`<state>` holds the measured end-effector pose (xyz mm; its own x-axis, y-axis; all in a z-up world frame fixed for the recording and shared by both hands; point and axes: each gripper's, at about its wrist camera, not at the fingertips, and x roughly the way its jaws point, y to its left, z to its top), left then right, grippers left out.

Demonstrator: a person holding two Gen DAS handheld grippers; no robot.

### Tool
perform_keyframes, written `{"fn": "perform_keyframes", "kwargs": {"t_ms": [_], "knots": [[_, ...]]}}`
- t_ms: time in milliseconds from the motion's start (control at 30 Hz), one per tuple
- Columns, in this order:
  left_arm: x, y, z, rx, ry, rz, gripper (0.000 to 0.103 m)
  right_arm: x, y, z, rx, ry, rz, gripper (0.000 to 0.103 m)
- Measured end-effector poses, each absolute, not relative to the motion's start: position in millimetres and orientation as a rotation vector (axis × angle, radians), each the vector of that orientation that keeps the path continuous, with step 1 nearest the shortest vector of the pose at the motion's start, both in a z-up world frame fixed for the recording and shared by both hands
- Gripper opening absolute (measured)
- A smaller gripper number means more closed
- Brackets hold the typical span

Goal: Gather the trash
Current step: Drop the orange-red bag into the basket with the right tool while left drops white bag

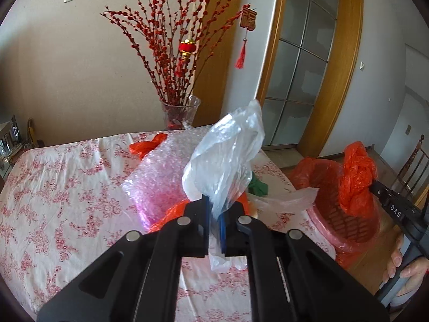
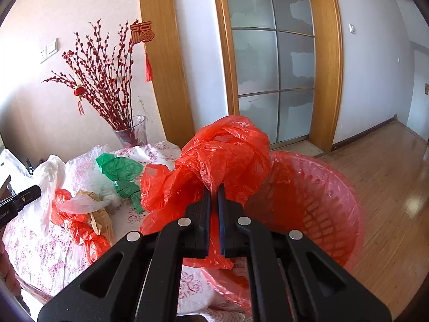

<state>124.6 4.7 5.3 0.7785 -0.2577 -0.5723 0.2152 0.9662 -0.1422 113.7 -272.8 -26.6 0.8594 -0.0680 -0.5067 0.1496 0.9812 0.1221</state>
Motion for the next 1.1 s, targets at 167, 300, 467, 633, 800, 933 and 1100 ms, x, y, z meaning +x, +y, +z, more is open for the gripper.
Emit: {"fn": "perform_keyframes", "kwargs": {"t_ms": [167,300,467,633,800,933,1100], "knots": [[120,-20,14,-0.060,0.613,-0.320,0.007,108,-284,-25,0.161,0.514,-0.141,0.005],[116,-39,22,-0.055,0.595,-0.370,0.007,102,-295,-25,0.166,0.504,-0.162,0.005],[114,-66,31,-0.060,0.590,-0.451,0.007,96,-309,-25,0.177,0.494,-0.193,0.005],[113,-103,31,-0.047,0.599,-0.545,0.007,89,-326,-26,0.195,0.493,-0.227,0.005],[122,-138,21,-0.036,0.636,-0.623,0.007,84,-342,-28,0.206,0.495,-0.258,0.005],[131,-159,11,-0.021,0.662,-0.664,0.007,82,-352,-28,0.216,0.493,-0.277,0.005],[144,-180,-2,-0.007,0.687,-0.693,0.007,86,-366,-29,0.236,0.494,-0.295,0.005]]}}
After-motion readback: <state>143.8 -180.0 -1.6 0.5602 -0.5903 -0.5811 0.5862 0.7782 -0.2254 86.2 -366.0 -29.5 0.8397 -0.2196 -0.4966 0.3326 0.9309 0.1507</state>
